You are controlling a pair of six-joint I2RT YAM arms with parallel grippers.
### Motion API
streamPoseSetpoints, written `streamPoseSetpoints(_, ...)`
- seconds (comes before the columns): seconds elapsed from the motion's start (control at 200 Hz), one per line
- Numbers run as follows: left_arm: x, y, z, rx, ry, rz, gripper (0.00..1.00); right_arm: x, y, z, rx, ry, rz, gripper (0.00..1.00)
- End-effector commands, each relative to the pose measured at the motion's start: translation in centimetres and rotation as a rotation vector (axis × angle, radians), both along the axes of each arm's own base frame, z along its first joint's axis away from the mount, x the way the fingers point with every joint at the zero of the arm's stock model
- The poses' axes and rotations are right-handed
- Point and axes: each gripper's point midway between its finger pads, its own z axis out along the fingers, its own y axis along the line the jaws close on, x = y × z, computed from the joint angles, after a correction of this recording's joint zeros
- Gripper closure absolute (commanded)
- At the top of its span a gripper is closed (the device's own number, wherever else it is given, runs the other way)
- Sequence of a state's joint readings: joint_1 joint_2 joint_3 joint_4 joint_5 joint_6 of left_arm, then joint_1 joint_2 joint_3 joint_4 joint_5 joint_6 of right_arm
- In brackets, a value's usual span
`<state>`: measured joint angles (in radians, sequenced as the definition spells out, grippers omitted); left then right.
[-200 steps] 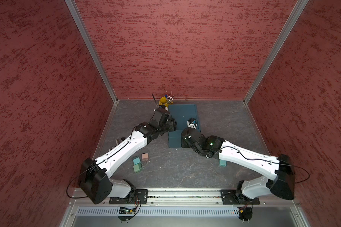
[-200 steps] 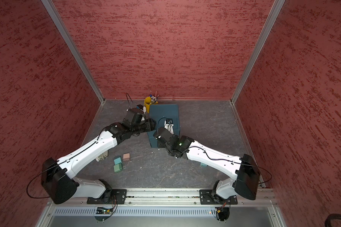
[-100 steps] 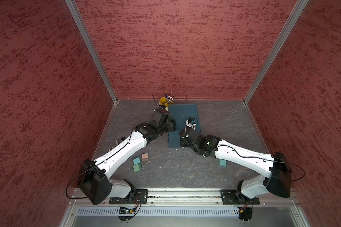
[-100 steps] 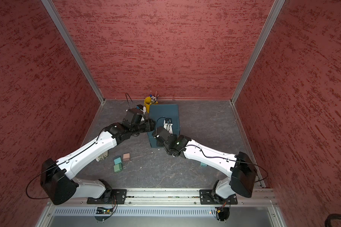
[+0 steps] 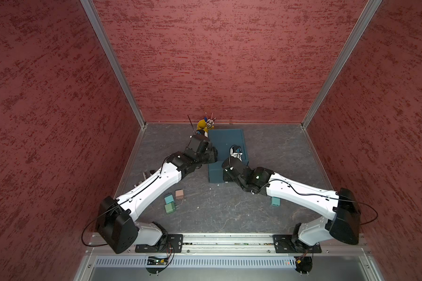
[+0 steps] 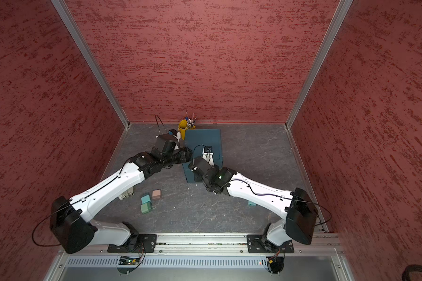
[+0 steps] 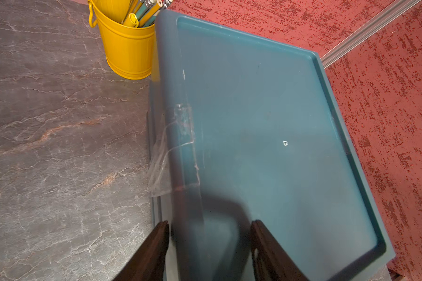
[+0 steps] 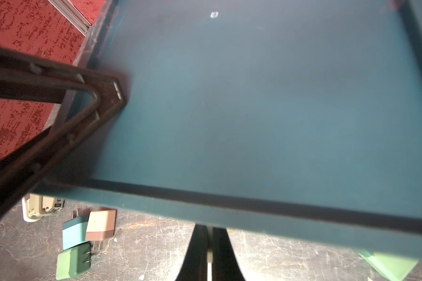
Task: Place the plugs into the drawer by color
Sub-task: Open the drawer in the storage box.
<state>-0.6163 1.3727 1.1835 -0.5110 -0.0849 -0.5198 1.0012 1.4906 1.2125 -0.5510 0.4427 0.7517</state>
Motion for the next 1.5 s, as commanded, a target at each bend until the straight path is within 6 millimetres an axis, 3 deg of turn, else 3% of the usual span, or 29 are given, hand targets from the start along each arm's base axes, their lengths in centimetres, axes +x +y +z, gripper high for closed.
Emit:
streamPoseSetpoints(0.0,-0.5,1.4,-2.8,0.085,0.077,0.034,0.45,-0.8,-0.4,0.6,-0.052,-0.027,0.011,1.0)
streamPoseSetpoints(0.24,-0.3,1.4,-3.1,0.086,0.09,0.052,0.49,-6.1,-1.3,1.2,-0.11,-0.051,0.081,1.0)
streamPoseSetpoints(0.396,0.0,1.3,-3.4,0.086,0.094,0.055,0.5,-8.3,-2.0,1.6,-0.107,-0.049,0.107,1.0)
streamPoseSetpoints(0.571,0.2,1.2,-3.6,0.09,0.102,0.054,0.51,-9.7,-1.8,1.7,-0.089,-0.043,0.142,1.0)
streamPoseSetpoints(0.912,0.0,1.3,-3.7,0.086,0.108,0.05,0.52,-10.5,-1.0,-0.7,-0.151,-0.002,0.178,1.0)
streamPoseSetpoints(0.977,0.0,1.4,-3.7,0.087,0.109,0.051,0.52,-10.5,-1.3,-0.1,-0.172,-0.004,0.181,0.67)
streamPoseSetpoints(1.022,0.0,1.5,-3.7,0.086,0.108,0.051,0.52,-10.4,-2.1,0.4,-0.203,-0.011,0.174,0.52)
streamPoseSetpoints(1.167,-0.1,1.7,-2.7,0.067,0.092,0.052,0.51,-10.2,-7.2,3.2,-0.307,-0.069,0.1,0.3)
streamPoseSetpoints(1.348,-0.1,1.7,-1.1,0.04,0.058,0.045,0.49,-10.3,-15.2,7.7,-0.287,-0.09,-0.062,0.11)
streamPoseSetpoints(1.413,0.0,1.7,-0.5,0.02,0.046,0.043,0.49,-10.1,-18.2,8.0,-0.29,-0.036,-0.153,0.08)
streamPoseSetpoints(1.493,-0.1,1.6,0.1,-0.006,0.036,0.038,0.49,-9.7,-20.4,6.9,-0.276,0.077,-0.238,0.06)
